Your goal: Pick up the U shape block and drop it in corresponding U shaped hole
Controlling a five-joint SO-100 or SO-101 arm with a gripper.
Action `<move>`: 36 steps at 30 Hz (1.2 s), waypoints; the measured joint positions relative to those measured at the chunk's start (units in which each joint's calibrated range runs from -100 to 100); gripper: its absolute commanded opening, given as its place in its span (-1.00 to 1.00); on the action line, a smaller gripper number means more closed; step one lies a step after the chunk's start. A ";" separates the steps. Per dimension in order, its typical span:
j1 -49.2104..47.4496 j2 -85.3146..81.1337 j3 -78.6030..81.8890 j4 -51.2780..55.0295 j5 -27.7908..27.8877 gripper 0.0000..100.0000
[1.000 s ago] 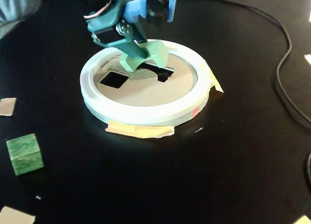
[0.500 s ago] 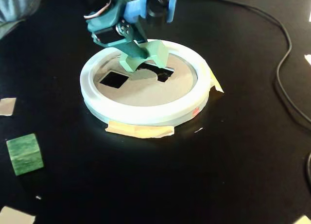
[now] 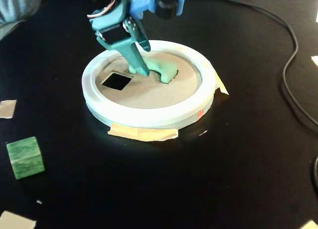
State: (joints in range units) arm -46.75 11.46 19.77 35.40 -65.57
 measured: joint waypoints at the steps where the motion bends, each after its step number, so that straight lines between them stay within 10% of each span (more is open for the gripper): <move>1: 0.00 0.00 0.00 0.00 0.39 0.53; 21: 2.60 -10.88 0.00 0.10 24.91 0.53; 36: 36.66 -34.77 13.47 31.72 53.58 0.53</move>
State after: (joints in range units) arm -10.09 -23.32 33.24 67.12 -11.99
